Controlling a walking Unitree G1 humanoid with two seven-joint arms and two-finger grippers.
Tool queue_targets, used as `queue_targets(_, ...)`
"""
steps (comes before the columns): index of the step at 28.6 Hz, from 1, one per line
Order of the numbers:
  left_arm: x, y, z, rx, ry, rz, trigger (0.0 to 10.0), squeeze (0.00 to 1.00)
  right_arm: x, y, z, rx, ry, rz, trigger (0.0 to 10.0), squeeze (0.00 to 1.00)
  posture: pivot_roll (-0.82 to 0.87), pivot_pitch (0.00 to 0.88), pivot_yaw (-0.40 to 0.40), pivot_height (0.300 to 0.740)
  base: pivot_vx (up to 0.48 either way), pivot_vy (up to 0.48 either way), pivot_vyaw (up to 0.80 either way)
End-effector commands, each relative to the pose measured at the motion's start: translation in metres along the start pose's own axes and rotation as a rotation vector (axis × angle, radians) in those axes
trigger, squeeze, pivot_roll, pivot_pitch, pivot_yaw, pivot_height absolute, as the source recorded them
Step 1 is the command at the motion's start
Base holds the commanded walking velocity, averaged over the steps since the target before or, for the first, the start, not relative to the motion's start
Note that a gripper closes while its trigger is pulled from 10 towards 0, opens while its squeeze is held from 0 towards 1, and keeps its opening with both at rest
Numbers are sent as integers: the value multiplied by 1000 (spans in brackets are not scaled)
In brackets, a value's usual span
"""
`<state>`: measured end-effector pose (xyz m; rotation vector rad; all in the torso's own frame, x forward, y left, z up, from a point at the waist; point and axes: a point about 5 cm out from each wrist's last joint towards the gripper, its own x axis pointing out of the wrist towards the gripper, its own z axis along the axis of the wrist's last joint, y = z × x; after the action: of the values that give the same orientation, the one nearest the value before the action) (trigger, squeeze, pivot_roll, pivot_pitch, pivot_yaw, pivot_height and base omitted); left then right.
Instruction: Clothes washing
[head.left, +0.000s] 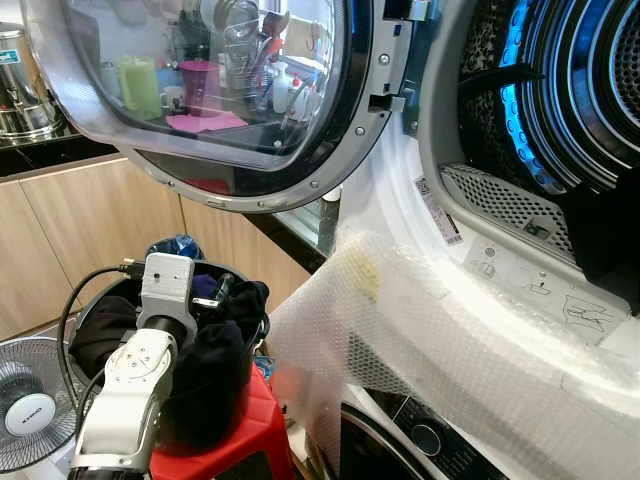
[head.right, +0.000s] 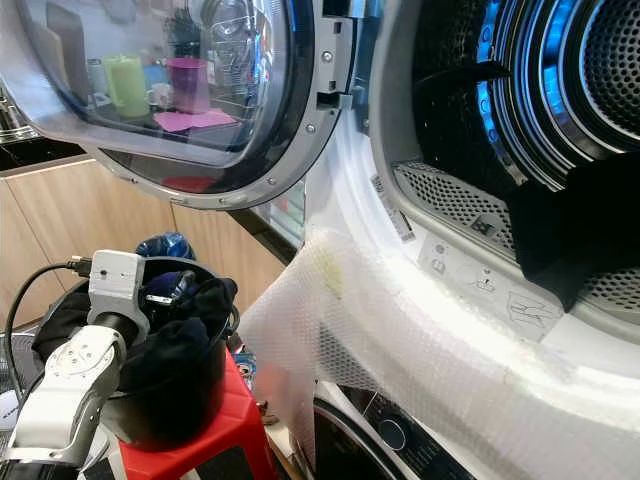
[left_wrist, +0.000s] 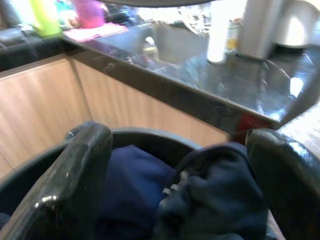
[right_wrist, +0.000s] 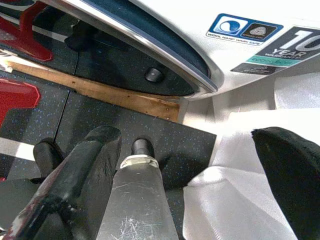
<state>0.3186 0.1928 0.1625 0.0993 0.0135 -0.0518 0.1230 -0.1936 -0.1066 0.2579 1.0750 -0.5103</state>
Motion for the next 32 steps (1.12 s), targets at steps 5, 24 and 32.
queue_targets(5,3,-10,-8,44,75,-103,10000,0,1,1,5,-23,-13,5,10000,0,411,0,-90,740,0,0,0)
queue_targets(24,45,-25,-13,-18,177,-176,10000,0,2,-5,8,-76,-24,6,10000,0,387,20,-128,740,0,0,0)
queue_targets(32,67,-46,-11,32,209,-242,10000,0,2,-20,4,-64,-26,-33,10000,0,314,18,-128,740,0,0,0)
